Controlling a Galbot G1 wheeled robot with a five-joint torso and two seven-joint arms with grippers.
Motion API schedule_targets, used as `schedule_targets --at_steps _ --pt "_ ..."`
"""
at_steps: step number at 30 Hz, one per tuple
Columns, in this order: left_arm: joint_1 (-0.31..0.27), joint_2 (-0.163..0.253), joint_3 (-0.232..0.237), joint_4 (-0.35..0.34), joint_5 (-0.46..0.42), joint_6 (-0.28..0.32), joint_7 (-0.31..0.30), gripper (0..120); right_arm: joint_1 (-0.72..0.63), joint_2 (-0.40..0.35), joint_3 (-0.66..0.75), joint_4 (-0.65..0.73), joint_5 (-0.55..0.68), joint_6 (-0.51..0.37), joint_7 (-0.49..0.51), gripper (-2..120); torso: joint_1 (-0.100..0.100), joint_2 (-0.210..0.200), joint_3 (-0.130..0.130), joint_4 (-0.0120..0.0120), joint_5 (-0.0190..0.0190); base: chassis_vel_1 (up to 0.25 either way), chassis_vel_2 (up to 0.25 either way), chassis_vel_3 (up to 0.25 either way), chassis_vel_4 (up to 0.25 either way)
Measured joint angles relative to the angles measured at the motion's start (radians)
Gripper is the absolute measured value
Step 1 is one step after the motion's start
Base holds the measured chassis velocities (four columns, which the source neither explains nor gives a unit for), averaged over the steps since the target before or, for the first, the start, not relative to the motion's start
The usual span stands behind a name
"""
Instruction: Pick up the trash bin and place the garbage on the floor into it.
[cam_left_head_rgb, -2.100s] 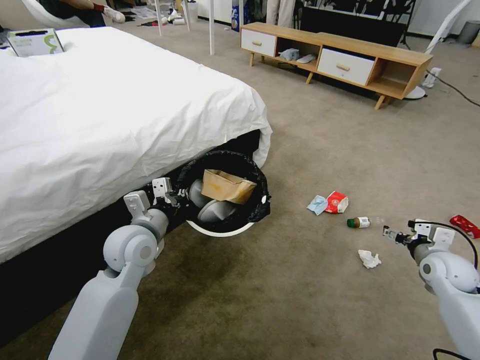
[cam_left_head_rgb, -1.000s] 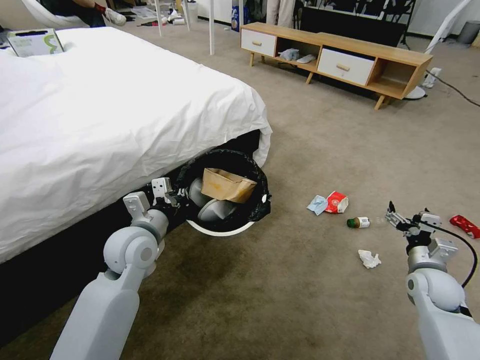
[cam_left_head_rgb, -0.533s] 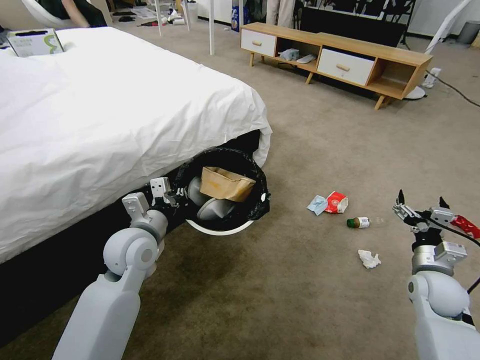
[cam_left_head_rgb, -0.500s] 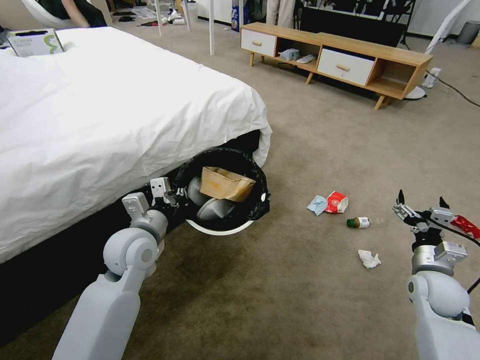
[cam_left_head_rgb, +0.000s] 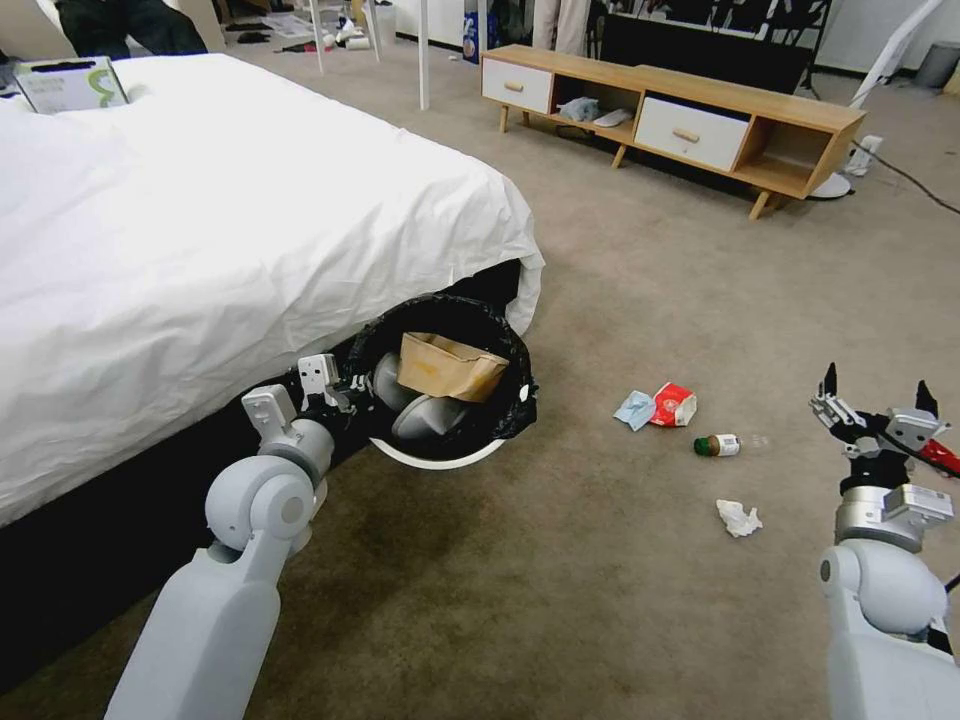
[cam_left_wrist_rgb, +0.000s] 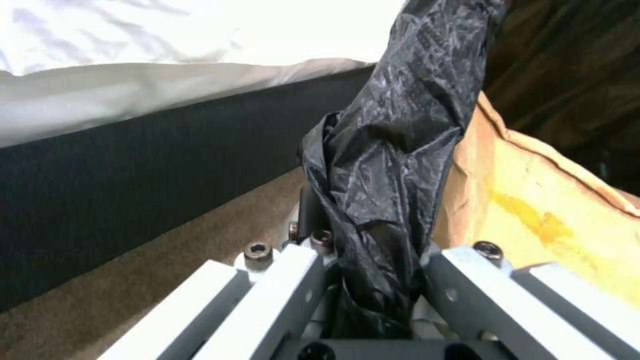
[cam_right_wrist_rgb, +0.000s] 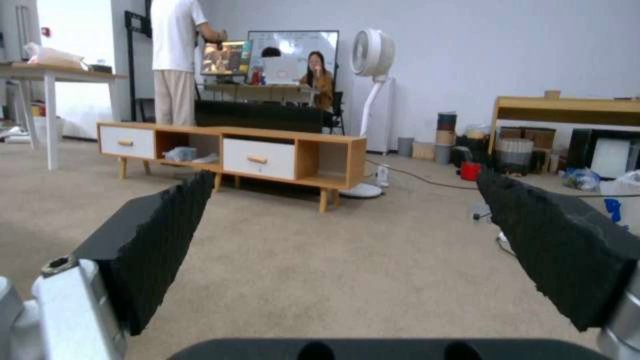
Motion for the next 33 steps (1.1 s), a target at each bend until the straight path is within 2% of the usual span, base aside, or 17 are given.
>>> schedule_targets --at_steps 20,33 --pt "0.002 -0.003 -0.001 0.000 -0.004 0.000 -0.001 2 0.007 0.008 -0.015 -0.001 -0.003 0.012 -0.016 100 0.000 0.000 0.000 0.0000 0.0000 0.000 0.000 0.000 0.000" --pt "0.004 -0.008 0.003 -0.001 0.002 -0.003 0.000 2 0.008 0.009 -0.020 -0.005 0.005 0.037 -0.031 100 0.000 0.000 0.000 0.0001 0.0001 -0.094 0.101 0.095 -0.105"
